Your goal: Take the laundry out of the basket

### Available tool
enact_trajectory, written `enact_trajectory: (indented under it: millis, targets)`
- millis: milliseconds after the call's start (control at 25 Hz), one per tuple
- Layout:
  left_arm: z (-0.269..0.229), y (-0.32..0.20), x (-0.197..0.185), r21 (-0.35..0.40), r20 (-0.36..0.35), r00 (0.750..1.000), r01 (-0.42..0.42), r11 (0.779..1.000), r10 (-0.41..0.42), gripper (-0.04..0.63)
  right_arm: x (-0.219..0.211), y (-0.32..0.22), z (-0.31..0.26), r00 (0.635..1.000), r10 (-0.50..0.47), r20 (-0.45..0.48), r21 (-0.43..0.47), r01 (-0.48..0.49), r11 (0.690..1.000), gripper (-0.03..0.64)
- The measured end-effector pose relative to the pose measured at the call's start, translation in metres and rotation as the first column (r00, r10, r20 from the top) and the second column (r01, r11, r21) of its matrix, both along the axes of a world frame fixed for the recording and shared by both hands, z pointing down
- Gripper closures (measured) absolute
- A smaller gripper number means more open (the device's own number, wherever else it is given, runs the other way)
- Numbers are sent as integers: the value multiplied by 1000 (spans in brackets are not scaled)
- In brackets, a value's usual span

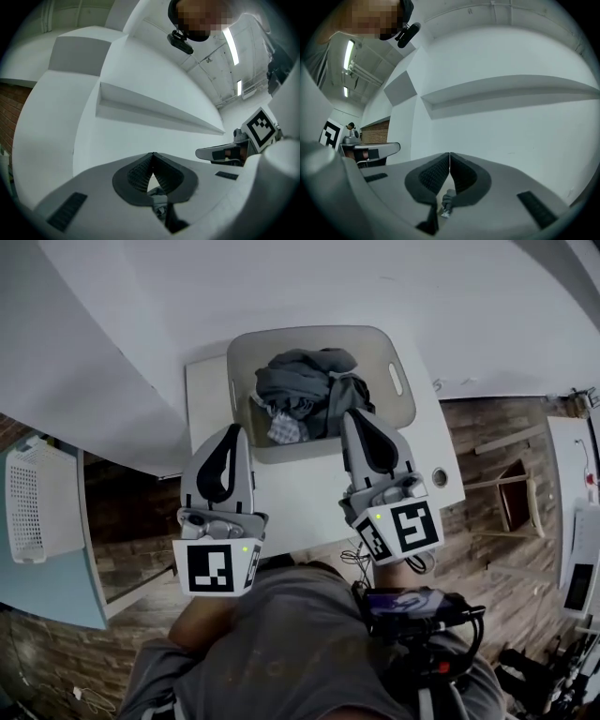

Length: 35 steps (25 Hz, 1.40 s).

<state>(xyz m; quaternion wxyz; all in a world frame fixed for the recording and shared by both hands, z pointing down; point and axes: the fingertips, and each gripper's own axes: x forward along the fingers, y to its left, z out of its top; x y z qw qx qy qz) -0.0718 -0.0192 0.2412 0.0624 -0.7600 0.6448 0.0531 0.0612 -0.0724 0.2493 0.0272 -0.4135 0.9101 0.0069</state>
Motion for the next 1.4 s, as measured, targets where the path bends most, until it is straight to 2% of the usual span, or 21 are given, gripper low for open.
enact_trajectory:
  millis: [400,640,880,1040,1160,1200,1320,1400]
  targets:
    - [-13,-35,-13,28,-6,998,61,998,-60,588,-9,-49,-28,998,-55,-33,46,57,997,607]
    - [-9,-57,-25,7,-10,994,105,994,-105,588,-17,-83,-19,994,-83,-63,31,86,996,609]
    - [-3,-74,-45,-25,-41,988,146,989,-147,588,-39,-110,14,979,-140,-148,-18,138,990,607]
    - [6,-83,-63,-57,-80,982,168,984,-173,588,-62,-118,43,953,-238,-186,-118,219,968,603]
    - [15,-93,-77,-74,-112,976,178,981,-185,588,-76,-130,53,936,-299,-188,-179,267,947,562]
    - [17,-96,-81,-79,-120,974,183,980,-191,588,-81,-134,56,925,-311,-217,-179,276,944,517]
    - [25,-105,-92,-92,-129,969,200,976,-211,588,-93,-142,72,879,-345,-329,-176,302,937,486]
    - [31,-111,-100,-105,-142,966,204,973,-218,588,-102,-143,91,839,-389,-381,-218,327,919,437]
